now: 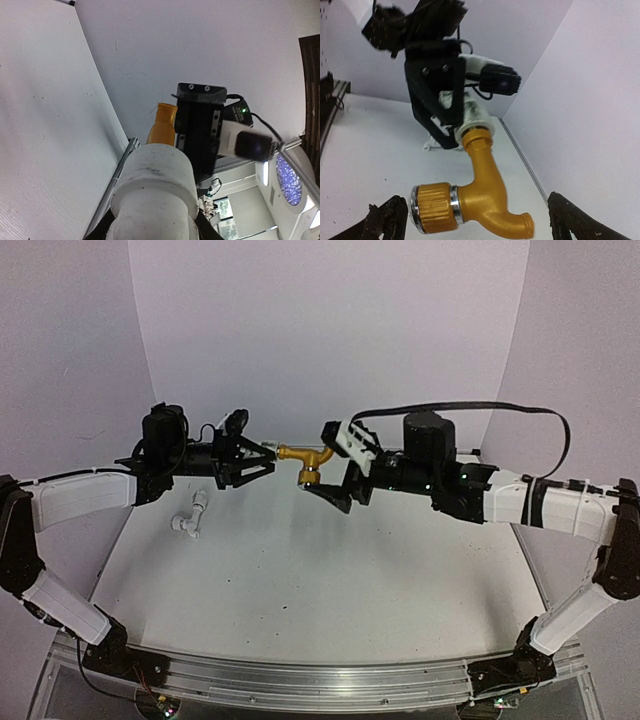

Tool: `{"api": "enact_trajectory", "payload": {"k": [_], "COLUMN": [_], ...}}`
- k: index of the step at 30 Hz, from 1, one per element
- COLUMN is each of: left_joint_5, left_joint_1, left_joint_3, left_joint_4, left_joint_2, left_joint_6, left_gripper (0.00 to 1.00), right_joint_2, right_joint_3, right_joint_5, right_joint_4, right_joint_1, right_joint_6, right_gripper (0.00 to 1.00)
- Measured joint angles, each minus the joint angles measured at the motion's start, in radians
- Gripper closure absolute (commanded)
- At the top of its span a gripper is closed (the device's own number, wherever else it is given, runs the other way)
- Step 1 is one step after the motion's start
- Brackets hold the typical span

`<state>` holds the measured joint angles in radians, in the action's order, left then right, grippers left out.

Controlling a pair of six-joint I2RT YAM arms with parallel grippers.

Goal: Install the water faucets

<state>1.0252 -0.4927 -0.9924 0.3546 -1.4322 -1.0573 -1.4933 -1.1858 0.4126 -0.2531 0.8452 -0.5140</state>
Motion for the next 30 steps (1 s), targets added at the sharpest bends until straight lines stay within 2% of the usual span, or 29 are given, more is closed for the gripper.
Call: {"api": "enact_trajectory", "payload": {"k": [5,15,18,22,25,26,28,30], "left_joint_5": [0.042,0.074,0.084,0.090,0.077,0.072,0.066,0.061], "left_joint_1": [-0.002,-0.006,-0.006,-0.006,0.002,0.004,0.003,0.001], "left_joint_3": [0.000,0.000,0.000,0.000,0.002,0.002,0.002,0.002], "left_joint_4": [-0.010,-0.008,-0.008,-0.008,-0.019,-0.015,-0.009,-0.015], "left_joint_2": [-0.003,-0.016,-0.027,-0.034,-0.036,-0.036,-0.034,-0.034], "left_joint_6": [-0.077,-0.104,-0.104,-0.099,-0.084,-0.073,-0.040,0.004], "left_gripper": [1.00,1.00,1.00,1.00,1.00,1.00,1.00,1.00], "right_joint_2": [-0.061,-0.107,-0.132,-0.181,-0.200,-0.203,-0.207,-0.210], "right_joint_3": [0.003,0.003,-0.010,-0.076,-0.138,-0.152,-0.173,-0.193], "right_joint_5": [-0.086,-0.203,-0.267,-0.359,-0.436,-0.450,-0.470,-0.471], "right_joint_4": [-0.008,-0.061,-0.056,-0.003,0.036,0.051,0.085,0.117], "right_joint_1": [0.067,0.133,0.155,0.181,0.195,0.197,0.202,0.211], "right_joint_6": [-0.230,-0.473,-0.537,-0.593,-0.590,-0.583,-0.556,-0.510], "right_gripper": [0.02,0.02,0.08,0.43,0.60,0.72,0.81,0.86]}}
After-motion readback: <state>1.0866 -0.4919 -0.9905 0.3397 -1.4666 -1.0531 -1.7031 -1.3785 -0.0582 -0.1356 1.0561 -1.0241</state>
